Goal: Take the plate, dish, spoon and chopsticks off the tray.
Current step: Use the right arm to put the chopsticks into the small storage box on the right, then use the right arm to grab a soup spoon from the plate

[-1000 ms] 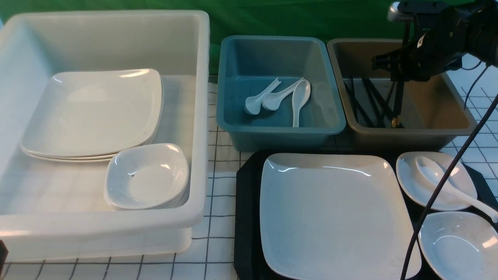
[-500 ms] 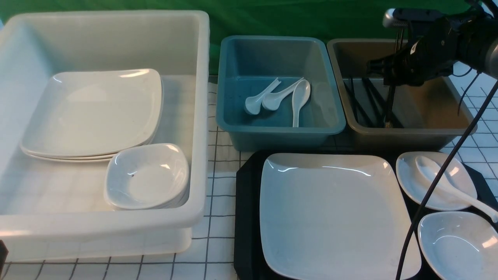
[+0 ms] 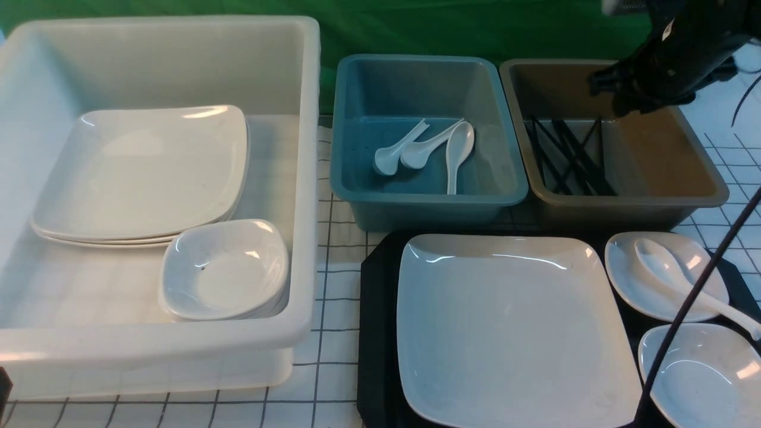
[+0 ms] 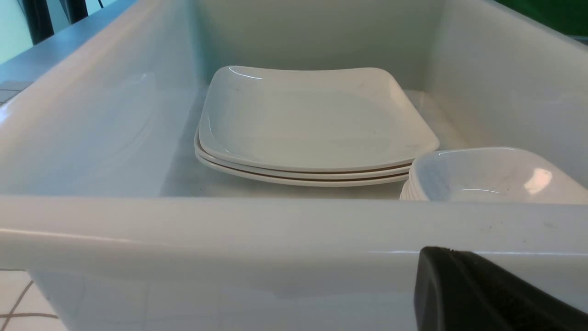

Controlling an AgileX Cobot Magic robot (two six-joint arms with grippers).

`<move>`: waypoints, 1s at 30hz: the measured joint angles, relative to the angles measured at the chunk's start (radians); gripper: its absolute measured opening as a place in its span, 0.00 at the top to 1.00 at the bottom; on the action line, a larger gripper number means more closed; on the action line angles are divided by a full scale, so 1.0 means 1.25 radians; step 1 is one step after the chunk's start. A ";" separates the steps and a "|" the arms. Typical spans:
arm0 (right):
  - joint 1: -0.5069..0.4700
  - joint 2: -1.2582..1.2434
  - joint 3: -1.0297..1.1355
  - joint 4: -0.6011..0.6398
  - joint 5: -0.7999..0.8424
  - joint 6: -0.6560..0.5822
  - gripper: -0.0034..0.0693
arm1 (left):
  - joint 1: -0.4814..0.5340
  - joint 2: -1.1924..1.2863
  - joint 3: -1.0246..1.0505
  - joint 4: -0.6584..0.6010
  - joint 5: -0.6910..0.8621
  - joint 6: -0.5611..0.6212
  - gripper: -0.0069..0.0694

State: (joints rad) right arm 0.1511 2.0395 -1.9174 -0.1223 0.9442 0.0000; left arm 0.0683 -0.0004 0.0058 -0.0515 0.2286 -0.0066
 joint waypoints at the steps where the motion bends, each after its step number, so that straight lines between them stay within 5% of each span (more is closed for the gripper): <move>1: 0.000 -0.036 -0.009 -0.003 0.079 -0.039 0.81 | 0.000 0.000 0.000 0.000 0.000 0.000 0.90; 5: 0.000 -0.083 -0.013 -0.006 0.189 -0.065 0.93 | 0.000 0.000 0.000 0.000 0.000 0.000 0.90; 14: 0.000 -0.141 0.178 -0.005 0.213 -0.064 0.93 | 0.000 0.000 0.000 0.000 0.000 -0.001 0.90; 17: 0.000 -0.153 0.270 -0.005 0.218 -0.060 0.88 | 0.000 0.000 0.000 0.000 0.000 -0.001 0.90; 25: 0.000 -0.147 0.425 -0.029 0.105 -0.073 0.53 | 0.000 0.000 0.000 0.000 0.000 -0.001 0.90; 30: 0.000 -0.113 0.428 -0.080 0.099 -0.096 0.49 | 0.000 0.000 0.000 0.000 0.000 -0.001 0.90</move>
State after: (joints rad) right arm 0.1507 1.8980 -1.3827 -0.2219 1.0682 -0.1202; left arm 0.0683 -0.0004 0.0058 -0.0515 0.2286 -0.0078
